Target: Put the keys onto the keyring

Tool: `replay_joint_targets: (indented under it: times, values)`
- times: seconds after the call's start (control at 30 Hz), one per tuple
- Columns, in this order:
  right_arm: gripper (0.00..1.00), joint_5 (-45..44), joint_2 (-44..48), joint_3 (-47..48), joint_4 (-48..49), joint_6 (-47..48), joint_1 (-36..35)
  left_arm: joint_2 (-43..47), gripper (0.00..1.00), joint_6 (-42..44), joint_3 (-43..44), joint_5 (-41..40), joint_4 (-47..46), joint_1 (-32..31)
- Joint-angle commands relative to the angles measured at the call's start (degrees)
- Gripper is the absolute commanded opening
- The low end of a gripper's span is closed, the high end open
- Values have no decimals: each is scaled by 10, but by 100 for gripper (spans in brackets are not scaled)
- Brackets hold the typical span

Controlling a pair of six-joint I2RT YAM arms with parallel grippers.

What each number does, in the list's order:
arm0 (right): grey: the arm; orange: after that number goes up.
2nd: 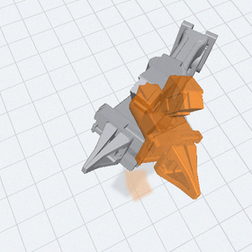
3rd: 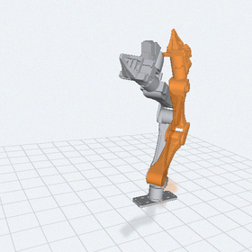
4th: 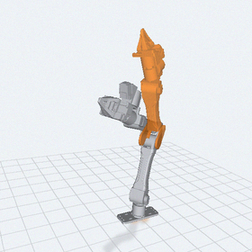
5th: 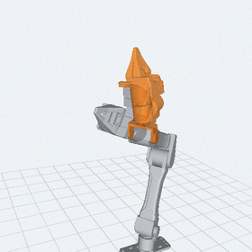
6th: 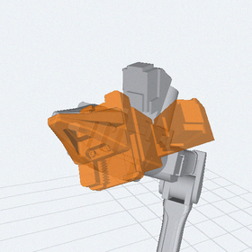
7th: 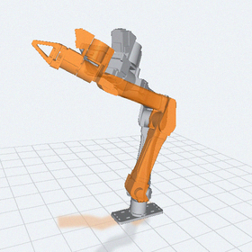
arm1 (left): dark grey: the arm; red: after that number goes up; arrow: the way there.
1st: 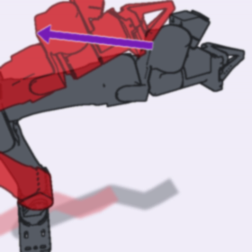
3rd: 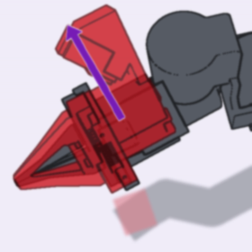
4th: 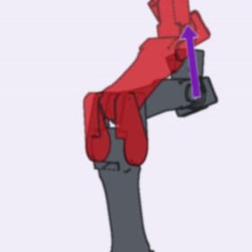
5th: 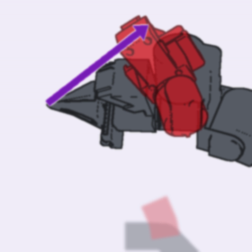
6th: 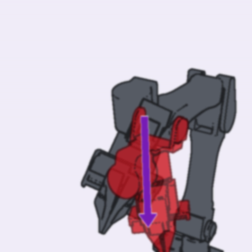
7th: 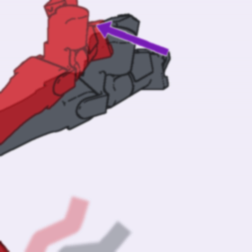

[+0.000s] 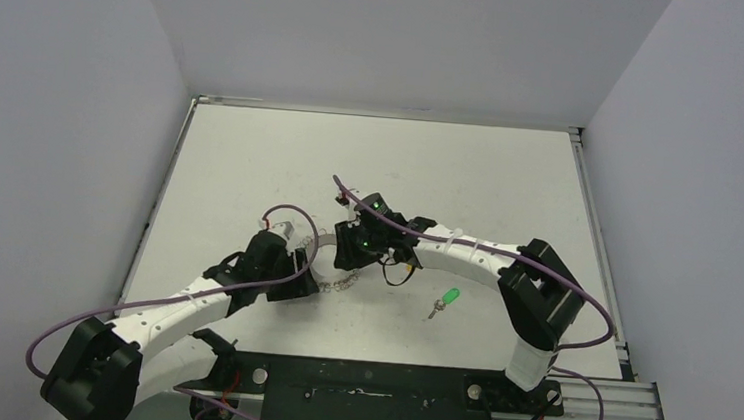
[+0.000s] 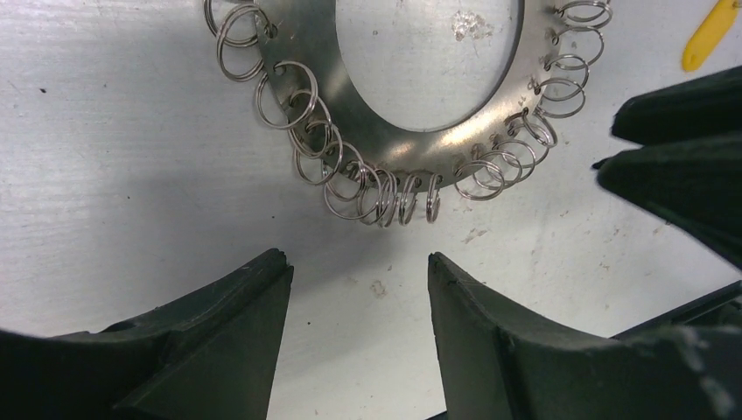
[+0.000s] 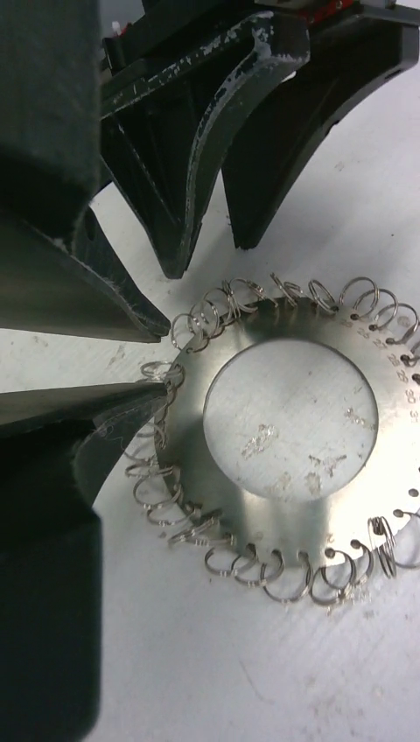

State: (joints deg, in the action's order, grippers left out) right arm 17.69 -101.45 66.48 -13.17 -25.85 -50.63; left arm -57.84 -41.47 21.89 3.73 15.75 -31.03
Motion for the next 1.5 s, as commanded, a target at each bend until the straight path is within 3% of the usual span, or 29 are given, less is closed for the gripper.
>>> replay_joint_targets:
  times: [0.0,1.47]
  values:
    - [25,21,-18,5,36,-34,-13,-11,57,-6,27,57,-51,27]
    - [30,-59,-81,74,-85,22,-67,39,57,4,7,46,-10,58]
